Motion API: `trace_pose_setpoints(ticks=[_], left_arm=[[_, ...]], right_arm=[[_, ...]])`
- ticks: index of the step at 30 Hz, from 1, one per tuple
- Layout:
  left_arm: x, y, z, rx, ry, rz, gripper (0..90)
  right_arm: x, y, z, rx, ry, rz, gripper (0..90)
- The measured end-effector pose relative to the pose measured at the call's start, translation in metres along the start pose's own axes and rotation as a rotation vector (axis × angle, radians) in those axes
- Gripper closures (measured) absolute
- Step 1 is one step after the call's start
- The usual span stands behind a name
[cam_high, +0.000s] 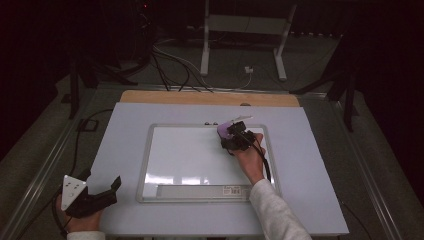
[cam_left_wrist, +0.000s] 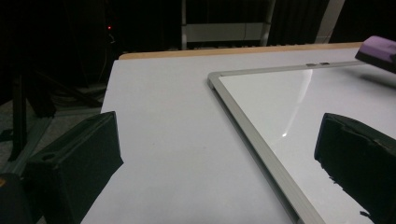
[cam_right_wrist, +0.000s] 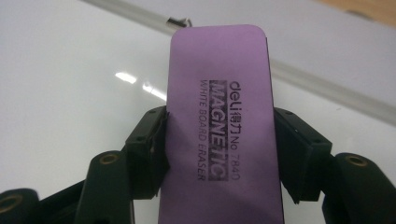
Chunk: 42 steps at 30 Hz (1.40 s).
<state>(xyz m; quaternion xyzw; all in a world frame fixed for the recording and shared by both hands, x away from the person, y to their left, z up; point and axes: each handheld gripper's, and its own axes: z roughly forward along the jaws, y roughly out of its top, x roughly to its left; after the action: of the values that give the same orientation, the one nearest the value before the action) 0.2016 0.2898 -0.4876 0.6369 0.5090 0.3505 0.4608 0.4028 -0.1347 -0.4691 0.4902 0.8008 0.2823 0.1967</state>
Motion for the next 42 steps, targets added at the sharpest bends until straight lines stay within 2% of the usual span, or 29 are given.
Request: trace_pose_setpoints(ticks=[5,10,16,24,30,42], left_arm=[[0.000,0.000,-0.001,-0.003,0.001,-0.002,1.3],[0.000,0.000,0.000,0.002,0.001,0.000,1.3],[0.000,0.000,0.000,0.001,0.001,0.000,1.3],[-0.001,0.000,0.000,0.002,0.001,0.001,1.3],[0.000,-0.001,-0.001,0.000,0.001,-0.004,1.3],[0.000,-0.001,0.000,0.003,0.000,-0.003,1.3]], right_arm=[[-0.008,0.000,-0.007,-0.016,-0.012,0.016,41.0],[-0.023,-0.002,-0.012,-0.027,0.012,0.076,41.0],[-0.037,-0.007,-0.016,-0.033,0.007,0.112,41.0],[-0.040,-0.009,-0.020,-0.044,0.021,0.107,40.9],[-0.044,-0.011,-0.018,-0.038,0.027,0.118,40.9],[-0.051,-0.017,-0.011,-0.015,0.010,0.135,40.9]])
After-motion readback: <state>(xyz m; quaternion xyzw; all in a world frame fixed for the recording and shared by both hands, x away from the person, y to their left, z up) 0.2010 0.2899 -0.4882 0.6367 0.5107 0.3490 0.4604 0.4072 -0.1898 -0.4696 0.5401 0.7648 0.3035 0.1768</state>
